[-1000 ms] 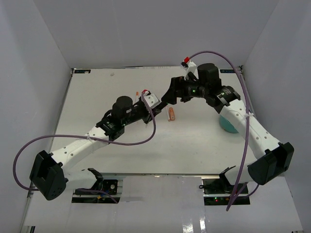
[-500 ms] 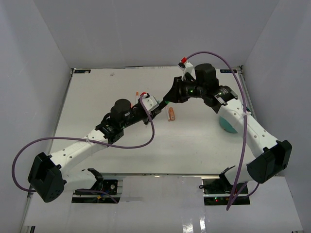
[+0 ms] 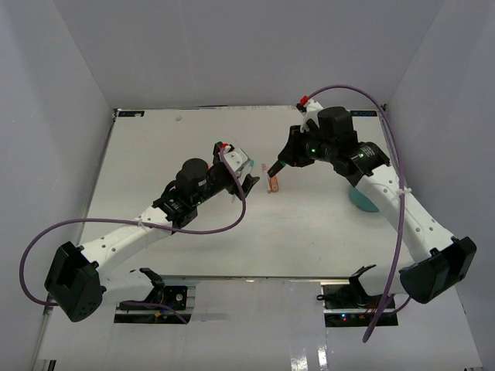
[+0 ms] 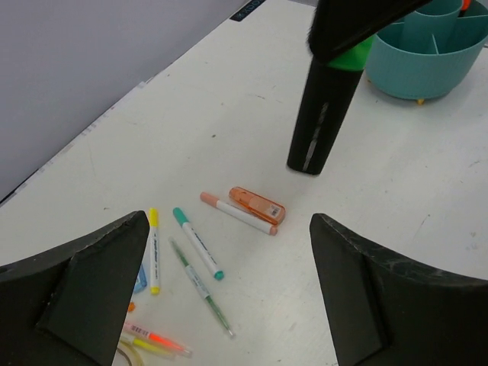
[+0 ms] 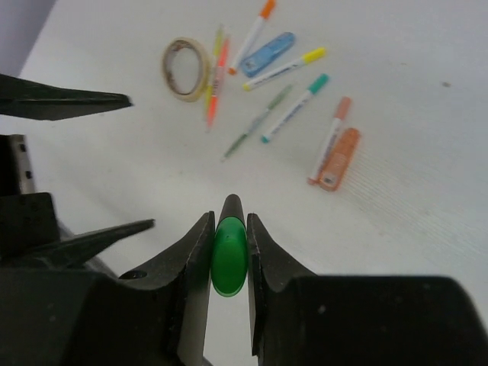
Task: Sort the stationery into containers
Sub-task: Place the pen in the storage box.
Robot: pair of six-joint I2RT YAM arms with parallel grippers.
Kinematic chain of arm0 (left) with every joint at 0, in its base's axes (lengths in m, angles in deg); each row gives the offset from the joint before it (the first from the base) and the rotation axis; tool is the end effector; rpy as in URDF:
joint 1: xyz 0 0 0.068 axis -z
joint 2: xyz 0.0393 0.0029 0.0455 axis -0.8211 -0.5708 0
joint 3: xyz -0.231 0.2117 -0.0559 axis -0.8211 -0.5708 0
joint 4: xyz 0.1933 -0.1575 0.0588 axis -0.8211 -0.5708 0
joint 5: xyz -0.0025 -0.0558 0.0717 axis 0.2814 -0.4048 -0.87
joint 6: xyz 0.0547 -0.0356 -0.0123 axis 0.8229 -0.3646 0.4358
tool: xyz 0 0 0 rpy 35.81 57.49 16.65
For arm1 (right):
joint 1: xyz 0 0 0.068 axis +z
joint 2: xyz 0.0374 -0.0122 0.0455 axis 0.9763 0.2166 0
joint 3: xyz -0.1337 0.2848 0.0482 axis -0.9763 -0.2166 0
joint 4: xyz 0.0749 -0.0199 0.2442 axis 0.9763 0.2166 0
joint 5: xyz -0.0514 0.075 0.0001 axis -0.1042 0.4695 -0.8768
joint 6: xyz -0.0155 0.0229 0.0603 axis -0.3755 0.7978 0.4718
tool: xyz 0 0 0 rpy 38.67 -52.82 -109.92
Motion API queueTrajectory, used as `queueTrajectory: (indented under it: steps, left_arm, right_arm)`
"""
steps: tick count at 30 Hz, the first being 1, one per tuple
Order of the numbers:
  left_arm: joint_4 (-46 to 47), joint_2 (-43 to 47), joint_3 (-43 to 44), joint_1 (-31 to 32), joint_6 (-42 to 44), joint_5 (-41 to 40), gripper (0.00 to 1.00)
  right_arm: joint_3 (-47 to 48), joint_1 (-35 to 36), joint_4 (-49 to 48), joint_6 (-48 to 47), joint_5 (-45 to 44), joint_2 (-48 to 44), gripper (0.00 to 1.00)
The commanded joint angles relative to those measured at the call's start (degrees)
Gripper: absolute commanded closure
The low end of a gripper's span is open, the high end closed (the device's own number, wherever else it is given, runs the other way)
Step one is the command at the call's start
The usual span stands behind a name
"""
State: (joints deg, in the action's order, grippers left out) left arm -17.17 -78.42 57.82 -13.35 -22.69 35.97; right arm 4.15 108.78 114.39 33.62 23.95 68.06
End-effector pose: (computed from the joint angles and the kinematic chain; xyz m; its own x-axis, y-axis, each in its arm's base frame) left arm 0.1990 -0.1881 0.3544 0.0627 0.2338 -0.9703 0.7691 0.6082 0.1962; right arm 0.2474 0.1639 0.4347 -0.5435 -0.0479 -0.8380 -0.5576 0.7668 0.3179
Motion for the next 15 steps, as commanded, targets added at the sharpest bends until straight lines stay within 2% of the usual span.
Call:
queueTrajectory:
  steps: [1, 6, 11, 15]
  left_arm:
    - [1.9, 0.6, -0.6, 0.1, -1.8, -5.0, 0.02]
    - [1.2, -1.3, 0.7, 0.0, -3.5, -10.4, 0.02]
    - [-6.2, -6.5, 6.1, -0.5, -7.1, -19.9, 0.02]
    - [-7.6, -8.8, 7.0, -1.9, -9.6, -22.7, 0.02]
  right_arm:
    - [-0.4, -2.6, 6.1, -3.6, -16.4, -4.7, 0.92]
    - [-3.7, -14.9, 12.5, -3.9, -23.6, -10.1, 0.92]
    - [-5.8, -29.8, 15.1, -4.0, -29.8, -14.1, 0.92]
    - [-5.1, -35.3, 16.1, -3.4, -35.3, -14.7, 0.92]
